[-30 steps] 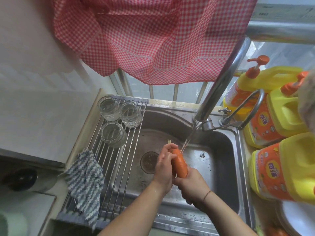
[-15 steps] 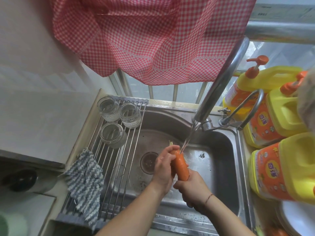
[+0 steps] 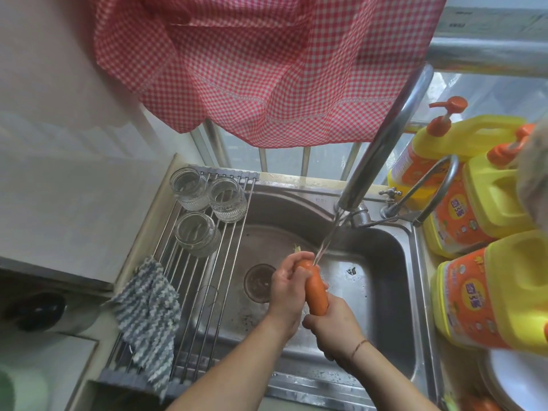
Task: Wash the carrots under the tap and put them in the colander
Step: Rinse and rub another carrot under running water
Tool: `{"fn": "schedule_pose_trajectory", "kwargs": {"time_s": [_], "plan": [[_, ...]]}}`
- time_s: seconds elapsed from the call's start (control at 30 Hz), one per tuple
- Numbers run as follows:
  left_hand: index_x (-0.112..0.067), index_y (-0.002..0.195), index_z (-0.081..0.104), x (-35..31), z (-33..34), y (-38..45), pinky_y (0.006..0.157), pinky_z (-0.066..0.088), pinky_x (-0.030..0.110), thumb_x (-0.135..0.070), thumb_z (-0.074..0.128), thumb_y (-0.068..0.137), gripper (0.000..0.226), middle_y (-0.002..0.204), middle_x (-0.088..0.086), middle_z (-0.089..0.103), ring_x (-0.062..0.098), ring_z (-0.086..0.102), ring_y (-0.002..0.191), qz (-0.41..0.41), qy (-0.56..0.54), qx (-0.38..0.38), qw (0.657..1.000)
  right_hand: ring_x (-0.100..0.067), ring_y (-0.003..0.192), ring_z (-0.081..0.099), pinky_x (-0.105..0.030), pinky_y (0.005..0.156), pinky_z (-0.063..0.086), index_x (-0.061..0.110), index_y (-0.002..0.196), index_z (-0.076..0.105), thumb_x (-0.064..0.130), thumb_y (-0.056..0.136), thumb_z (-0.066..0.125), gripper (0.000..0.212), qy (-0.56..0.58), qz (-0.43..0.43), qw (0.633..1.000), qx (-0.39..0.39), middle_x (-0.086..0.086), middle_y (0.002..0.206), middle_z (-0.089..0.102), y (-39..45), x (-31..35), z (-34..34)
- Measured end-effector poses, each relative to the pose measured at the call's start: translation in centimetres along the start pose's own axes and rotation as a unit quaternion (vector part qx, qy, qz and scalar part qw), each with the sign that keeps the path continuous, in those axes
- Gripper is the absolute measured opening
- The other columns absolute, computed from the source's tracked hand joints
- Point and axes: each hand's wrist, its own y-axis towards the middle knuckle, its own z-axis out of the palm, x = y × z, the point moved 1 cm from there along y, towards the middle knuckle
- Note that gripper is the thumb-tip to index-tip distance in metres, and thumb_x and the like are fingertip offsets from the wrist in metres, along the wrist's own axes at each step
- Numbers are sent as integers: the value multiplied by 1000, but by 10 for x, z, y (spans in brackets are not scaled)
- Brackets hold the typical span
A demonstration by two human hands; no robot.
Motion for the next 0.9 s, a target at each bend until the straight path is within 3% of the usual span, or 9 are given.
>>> {"fn": "schedule_pose_trajectory", "kwargs": {"time_s": [0.1, 0.17, 0.3, 0.4, 0.5, 0.6, 0.7, 0.8, 0.9], "plan": [[-24, 74, 72, 1, 5, 3, 60, 51, 36, -14, 55, 81, 22, 72, 14, 62, 28, 59, 51, -17, -40, -75, 996, -12, 44, 45, -18, 40, 32, 16, 70, 52, 4, 72, 61, 15, -45, -37, 998, -13, 4, 56, 54, -2, 4, 3], [-21, 75, 72, 2, 4, 5, 63, 50, 39, -9, 50, 93, 31, 72, 17, 61, 28, 59, 51, -25, -37, -96, 994, -10, 50, 48, -13, 44, 31, 21, 67, 50, 7, 73, 61, 19, -84, -55, 995, -17, 6, 59, 57, -3, 7, 4], [-29, 95, 68, 1, 4, -1, 69, 54, 40, -10, 55, 96, 23, 85, 10, 64, 29, 65, 66, 10, 24, -20, 999, -12, 61, 54, -13, 45, 32, 23, 74, 51, 6, 75, 57, 19, -141, -59, 988, -34, 7, 69, 60, 3, 5, -2], [-42, 109, 52, 6, -4, -3, 83, 58, 40, -8, 64, 82, 46, 96, 6, 61, 32, 69, 83, 63, 182, 44, 980, -13, 66, 58, -16, 51, 39, 21, 97, 61, 16, 81, 57, 17, -177, -69, 980, -58, 4, 77, 66, 5, 4, -3], [-31, 107, 47, 4, 3, -4, 74, 59, 35, -2, 59, 87, 37, 89, 6, 60, 22, 71, 70, 96, 206, 8, 974, -9, 61, 54, -22, 49, 40, 23, 112, 56, 24, 84, 52, 28, -189, -78, 976, -79, 12, 67, 56, 1, 4, -2], [-19, 100, 49, 6, 13, -1, 59, 55, 34, -14, 53, 99, 6, 83, 13, 59, 23, 68, 58, 72, 126, -82, 986, -20, 68, 57, -28, 50, 38, 24, 115, 48, 25, 86, 48, 30, -245, -73, 963, -85, 10, 70, 54, -4, 8, 2], [-12, 92, 53, 3, 14, 4, 56, 53, 36, -32, 37, 106, 29, 74, 16, 59, 31, 66, 57, -37, -17, -166, 985, -26, 90, 65, -31, 62, 40, 20, 118, 45, 20, 88, 45, 30, -312, -61, 944, -90, 0, 95, 66, -6, 7, 6], [-11, 92, 53, 0, 13, 4, 61, 54, 37, -33, 34, 106, 32, 80, 17, 59, 28, 66, 59, -24, -14, -140, 990, -26, 92, 65, -31, 64, 39, 19, 122, 42, 16, 91, 44, 32, -339, -62, 933, -102, -2, 100, 66, -3, 5, 4], [-20, 103, 49, 5, 9, -1, 70, 54, 34, -29, 39, 105, 14, 96, 13, 59, 18, 63, 73, 62, 120, -80, 988, -27, 89, 65, -32, 62, 38, 21, 121, 38, 13, 92, 41, 30, -367, -74, 919, -124, -2, 98, 67, -1, 5, -3]]}}
